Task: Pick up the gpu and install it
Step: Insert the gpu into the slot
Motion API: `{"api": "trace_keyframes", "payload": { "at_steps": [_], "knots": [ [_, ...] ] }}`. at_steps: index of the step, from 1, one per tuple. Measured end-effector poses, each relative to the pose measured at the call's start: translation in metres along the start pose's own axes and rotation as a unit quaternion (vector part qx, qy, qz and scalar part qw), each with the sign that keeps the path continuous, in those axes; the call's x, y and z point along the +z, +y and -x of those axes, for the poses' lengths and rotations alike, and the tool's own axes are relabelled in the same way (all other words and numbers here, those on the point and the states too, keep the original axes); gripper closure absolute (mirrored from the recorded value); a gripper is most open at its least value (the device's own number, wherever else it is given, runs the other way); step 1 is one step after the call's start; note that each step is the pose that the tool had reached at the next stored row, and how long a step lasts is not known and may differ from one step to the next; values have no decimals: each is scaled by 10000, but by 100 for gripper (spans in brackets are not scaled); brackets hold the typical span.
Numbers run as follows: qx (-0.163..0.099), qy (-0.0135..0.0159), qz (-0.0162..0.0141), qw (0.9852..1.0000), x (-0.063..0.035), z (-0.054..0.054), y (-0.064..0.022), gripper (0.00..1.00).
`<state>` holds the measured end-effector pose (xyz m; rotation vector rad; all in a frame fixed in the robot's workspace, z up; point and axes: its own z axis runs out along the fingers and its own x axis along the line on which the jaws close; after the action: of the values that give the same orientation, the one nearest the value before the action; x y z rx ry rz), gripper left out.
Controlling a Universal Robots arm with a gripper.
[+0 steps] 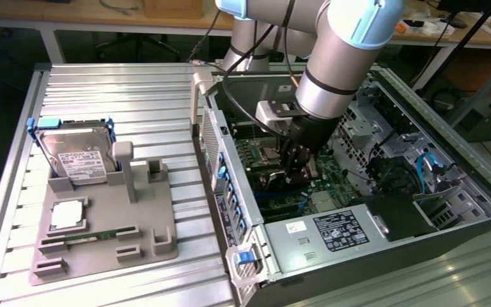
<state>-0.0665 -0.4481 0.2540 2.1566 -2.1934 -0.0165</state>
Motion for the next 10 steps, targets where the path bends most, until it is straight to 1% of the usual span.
{"api": "trace_keyframes", "payload": {
  "at_steps": [7, 10],
  "knots": [
    [1, -1, 0, 10000, 13, 16, 5, 73],
    [11, 0, 1, 10000, 42, 17, 6, 73]
  ]
}}
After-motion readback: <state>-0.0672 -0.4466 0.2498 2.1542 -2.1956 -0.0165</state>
